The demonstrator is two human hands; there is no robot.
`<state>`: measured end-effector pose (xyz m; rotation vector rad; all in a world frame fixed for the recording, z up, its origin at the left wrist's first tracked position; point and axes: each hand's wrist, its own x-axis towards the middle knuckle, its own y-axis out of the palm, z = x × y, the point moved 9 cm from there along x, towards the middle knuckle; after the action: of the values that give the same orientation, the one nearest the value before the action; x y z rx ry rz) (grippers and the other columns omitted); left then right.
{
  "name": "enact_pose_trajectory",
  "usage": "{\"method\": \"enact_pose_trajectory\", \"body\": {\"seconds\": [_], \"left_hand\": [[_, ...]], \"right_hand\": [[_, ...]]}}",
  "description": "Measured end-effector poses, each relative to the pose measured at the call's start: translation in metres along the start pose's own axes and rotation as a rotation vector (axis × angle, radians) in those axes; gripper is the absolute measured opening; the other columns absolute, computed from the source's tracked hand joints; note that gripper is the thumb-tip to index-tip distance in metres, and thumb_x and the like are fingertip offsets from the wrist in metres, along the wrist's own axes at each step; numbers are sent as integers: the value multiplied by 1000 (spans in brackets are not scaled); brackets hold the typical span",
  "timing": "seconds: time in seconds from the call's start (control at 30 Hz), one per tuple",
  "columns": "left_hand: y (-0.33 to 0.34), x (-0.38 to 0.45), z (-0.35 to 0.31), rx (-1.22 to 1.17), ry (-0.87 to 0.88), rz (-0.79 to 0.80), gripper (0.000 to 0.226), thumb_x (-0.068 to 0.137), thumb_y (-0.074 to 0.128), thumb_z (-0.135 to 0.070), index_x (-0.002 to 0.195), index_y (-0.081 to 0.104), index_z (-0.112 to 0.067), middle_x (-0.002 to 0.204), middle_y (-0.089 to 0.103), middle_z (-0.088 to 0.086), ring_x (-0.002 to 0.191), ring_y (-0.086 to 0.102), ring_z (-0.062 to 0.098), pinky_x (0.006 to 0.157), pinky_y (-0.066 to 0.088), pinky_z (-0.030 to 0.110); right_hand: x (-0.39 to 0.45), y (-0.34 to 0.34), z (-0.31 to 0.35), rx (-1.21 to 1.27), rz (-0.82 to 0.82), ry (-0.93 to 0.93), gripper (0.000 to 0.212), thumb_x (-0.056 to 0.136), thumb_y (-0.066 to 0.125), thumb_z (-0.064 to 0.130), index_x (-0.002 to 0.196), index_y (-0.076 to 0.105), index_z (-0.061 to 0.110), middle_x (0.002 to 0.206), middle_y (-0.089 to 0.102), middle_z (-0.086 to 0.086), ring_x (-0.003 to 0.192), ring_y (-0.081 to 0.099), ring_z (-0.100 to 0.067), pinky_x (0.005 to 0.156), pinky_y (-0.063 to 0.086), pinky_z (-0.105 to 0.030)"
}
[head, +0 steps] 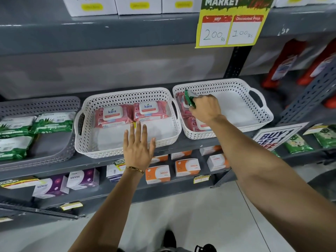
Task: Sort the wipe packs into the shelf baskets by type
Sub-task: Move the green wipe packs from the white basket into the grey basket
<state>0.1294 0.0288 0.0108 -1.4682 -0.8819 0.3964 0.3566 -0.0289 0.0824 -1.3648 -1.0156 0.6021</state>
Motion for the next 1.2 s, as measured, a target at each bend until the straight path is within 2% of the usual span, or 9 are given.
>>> {"method": "enact_pose_trajectory", "body": {"seconds": [0.07, 0.13, 0.27, 0.37, 0.57, 0.63, 0.83, 1.07, 1.2], "left_hand": [[0, 0, 0, -2, 0, 4, 69, 95, 8, -49, 134, 42, -3, 142, 40, 19, 134, 30, 35, 112, 10, 43], [-1, 0, 0, -5, -2, 8, 70, 95, 7, -49, 134, 42, -3, 142, 40, 19, 134, 31, 35, 112, 11, 43], [-1, -1, 0, -11, -3, 17, 72, 95, 3, -50, 133, 43, -4, 142, 41, 18, 134, 31, 34, 111, 18, 46], [-2, -1, 0, -4, 1, 23, 72, 95, 3, -49, 133, 44, -4, 141, 42, 18, 133, 33, 34, 110, 20, 47], [1, 0, 1, -2, 5, 25, 70, 95, 5, -48, 133, 44, -4, 142, 41, 18, 133, 33, 35, 109, 20, 47], [1, 0, 1, 6, 10, 26, 70, 95, 5, -48, 133, 44, -4, 142, 40, 18, 133, 32, 35, 109, 20, 48], [1, 0, 0, 13, 14, 40, 70, 95, 4, -48, 133, 45, -4, 141, 41, 18, 132, 34, 36, 108, 18, 49], [-2, -3, 4, -1, 79, 48, 72, 94, 1, -50, 137, 36, -4, 145, 35, 17, 136, 26, 32, 110, 12, 50], [-7, -8, 34, -37, 61, 40, 77, 90, -5, -55, 142, 24, -5, 150, 24, 16, 140, 13, 30, 113, 2, 45]], "right_hand": [[0, -1, 9, 43, -29, -88, 27, 88, 52, 22, 98, 69, 5, 91, 71, -14, 80, 65, -26, 91, 50, -37], [1, 7, 20, 93, 27, -149, 29, 86, 58, 26, 101, 72, 6, 118, 66, -13, 105, 61, -27, 107, 39, -41], [2, 34, 24, 266, 281, -96, 42, 83, 63, 30, 120, 65, 11, 139, 48, -14, 126, 44, -29, 113, 30, -46], [6, 33, 11, 382, 295, -39, 47, 80, 62, 15, 127, 59, 16, 140, 43, -13, 131, 38, -29, 113, 31, -46], [7, 65, -1, 320, 516, 38, 96, 77, 55, 0, 152, -1, 24, 162, -7, -4, 149, -9, -25, 121, -2, -48], [11, 68, -6, 346, 516, 75, 94, 77, 57, 2, 152, 5, 27, 162, 0, -2, 149, -4, -25, 120, -2, -51], [15, 55, -15, 446, 361, 120, 86, 75, 66, 0, 147, 29, 25, 157, 25, -4, 142, 24, -29, 117, 27, -45], [5, 21, -23, 235, 78, 183, 85, 69, 76, 30, 144, 36, 22, 135, 47, -13, 129, 38, -32, 116, 18, -53], [2, -5, -12, 279, -7, 239, 85, 70, 76, 39, 143, 37, 18, 131, 46, -20, 124, 41, -39, 113, 26, -52]]}}
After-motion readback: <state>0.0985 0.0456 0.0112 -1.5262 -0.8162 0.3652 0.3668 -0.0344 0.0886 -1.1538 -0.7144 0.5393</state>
